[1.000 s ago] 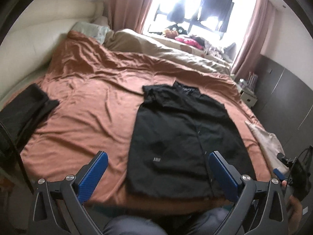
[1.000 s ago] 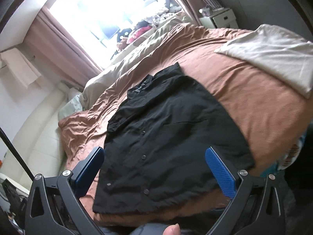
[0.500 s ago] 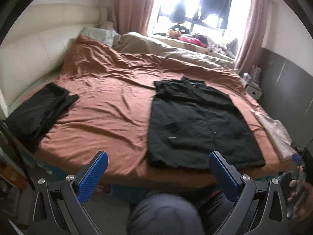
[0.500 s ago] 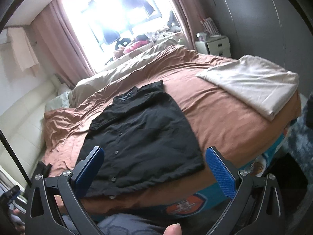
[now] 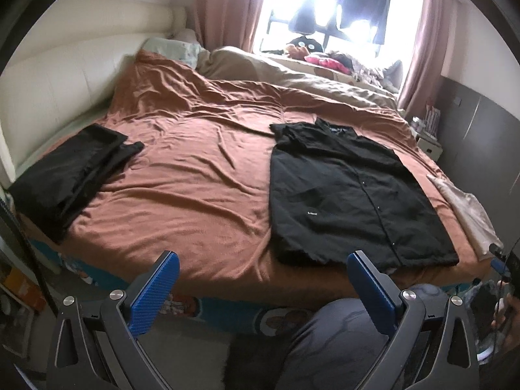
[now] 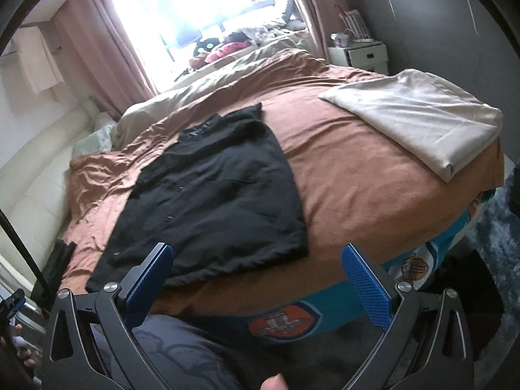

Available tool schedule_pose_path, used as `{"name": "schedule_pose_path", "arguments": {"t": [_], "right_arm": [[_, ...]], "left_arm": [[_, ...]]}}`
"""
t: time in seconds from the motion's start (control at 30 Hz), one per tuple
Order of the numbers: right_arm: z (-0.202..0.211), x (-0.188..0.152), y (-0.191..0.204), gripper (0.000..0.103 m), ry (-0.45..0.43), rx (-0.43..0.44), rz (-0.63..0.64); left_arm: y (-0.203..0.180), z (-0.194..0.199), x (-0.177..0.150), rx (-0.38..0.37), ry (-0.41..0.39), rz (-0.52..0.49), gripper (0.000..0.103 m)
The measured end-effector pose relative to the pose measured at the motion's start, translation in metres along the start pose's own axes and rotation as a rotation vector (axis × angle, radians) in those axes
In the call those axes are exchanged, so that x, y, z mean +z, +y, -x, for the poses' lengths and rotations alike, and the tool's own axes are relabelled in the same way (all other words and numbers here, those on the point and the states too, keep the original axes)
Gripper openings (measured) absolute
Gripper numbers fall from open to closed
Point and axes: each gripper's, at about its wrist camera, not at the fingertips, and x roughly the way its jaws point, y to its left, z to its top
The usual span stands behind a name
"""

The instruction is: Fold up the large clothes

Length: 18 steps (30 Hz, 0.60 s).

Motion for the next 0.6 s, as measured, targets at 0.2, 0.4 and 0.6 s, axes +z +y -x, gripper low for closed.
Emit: {"name": "schedule_pose_path", "arguments": {"t": [0.2,0.4,0.6], "right_arm": [[-0.03,0.008,-0.011,0.103,0.054,-0.002,0.013],[-0.07,0.009,-0.021,0.075,0.111,0.016,0.011],[-0.103,0.009,-0.038,0.066,0.167,0.07,-0.058]], "left_arm": [[-0.005,-0.054,-0.007,-0.074,0.069,0.033,0.103],[-0.005,-0.111,-0.009,-0.15,0.169,0.088,0.082],[0.007,-0.163,-0.011,-0.172,0.254,0.168,0.056]]}}
